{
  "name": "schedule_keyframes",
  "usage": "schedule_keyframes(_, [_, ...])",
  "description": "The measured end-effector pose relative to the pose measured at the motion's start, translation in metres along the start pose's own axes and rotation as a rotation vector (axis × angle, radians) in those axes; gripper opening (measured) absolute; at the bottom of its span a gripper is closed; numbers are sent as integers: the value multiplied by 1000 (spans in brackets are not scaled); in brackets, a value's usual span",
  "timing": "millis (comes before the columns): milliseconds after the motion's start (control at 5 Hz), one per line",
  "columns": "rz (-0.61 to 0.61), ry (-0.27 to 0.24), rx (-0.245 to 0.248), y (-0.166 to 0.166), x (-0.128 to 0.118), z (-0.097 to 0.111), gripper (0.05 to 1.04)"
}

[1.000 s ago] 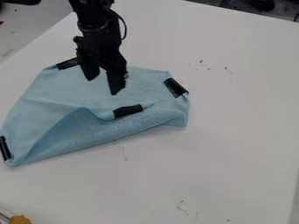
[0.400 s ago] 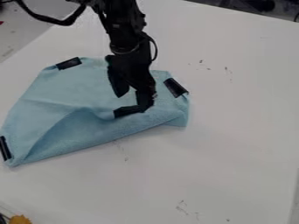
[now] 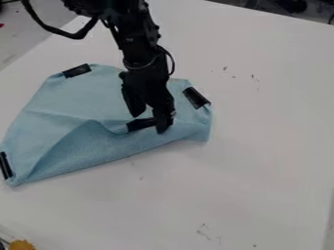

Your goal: Unfold the cloth from the top left to the bottom right

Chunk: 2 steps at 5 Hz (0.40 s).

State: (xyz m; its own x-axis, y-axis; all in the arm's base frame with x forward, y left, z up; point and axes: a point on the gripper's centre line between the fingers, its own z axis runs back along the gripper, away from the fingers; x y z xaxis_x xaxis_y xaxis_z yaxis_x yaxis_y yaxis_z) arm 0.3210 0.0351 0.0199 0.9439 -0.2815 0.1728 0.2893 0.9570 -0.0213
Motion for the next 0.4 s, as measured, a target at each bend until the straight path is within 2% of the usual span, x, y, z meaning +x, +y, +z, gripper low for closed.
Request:
schedule_keyframes(200, [-15,23,-12,-1,-4,-6,950])
schedule_keyframes(400, [-21,25,-20,3,-2,-7,663])
